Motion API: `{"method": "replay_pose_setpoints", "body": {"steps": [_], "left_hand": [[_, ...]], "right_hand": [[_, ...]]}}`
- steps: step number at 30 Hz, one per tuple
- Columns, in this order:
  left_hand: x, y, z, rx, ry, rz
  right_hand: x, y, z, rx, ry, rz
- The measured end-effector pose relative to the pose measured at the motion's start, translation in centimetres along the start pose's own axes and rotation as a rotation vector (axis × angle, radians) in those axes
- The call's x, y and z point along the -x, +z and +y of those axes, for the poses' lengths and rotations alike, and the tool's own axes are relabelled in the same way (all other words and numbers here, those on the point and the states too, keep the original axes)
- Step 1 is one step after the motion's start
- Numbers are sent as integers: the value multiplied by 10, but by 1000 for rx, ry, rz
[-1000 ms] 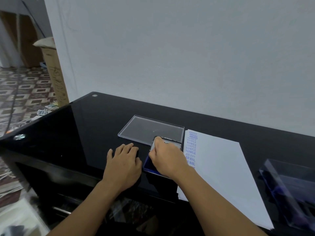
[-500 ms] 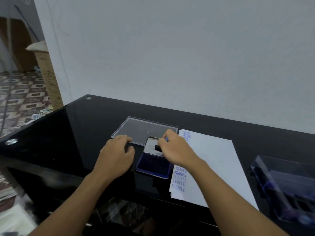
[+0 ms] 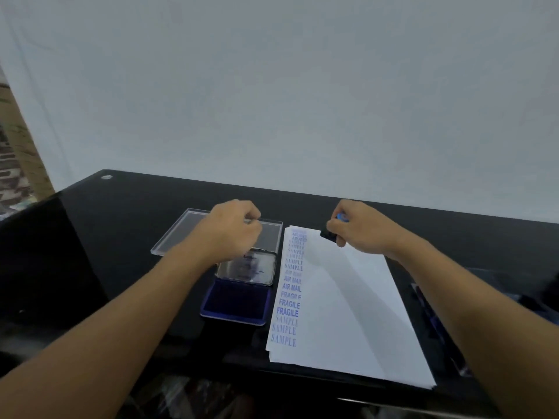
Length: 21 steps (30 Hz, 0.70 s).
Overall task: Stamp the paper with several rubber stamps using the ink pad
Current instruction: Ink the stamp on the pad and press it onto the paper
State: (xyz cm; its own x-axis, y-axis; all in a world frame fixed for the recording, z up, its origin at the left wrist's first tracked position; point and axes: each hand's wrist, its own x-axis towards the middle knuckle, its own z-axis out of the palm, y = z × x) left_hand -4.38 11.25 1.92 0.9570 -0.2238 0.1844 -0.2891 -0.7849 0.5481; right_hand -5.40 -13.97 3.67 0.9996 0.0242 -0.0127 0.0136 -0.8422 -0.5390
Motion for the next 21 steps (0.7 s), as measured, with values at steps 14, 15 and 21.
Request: {"method": "replay_pose_setpoints", "body": {"steps": [14, 15, 21], "left_hand": [[-115, 60, 5, -125, 54, -294], [-120, 63, 4, -142, 57, -321], [-139, 81, 2, -202, 73, -449]], "right_hand": [[-76, 16, 28, 51, 71, -6], [-82, 19, 27, 61, 62, -6], [-110, 34, 31, 135, 41, -15]]}}
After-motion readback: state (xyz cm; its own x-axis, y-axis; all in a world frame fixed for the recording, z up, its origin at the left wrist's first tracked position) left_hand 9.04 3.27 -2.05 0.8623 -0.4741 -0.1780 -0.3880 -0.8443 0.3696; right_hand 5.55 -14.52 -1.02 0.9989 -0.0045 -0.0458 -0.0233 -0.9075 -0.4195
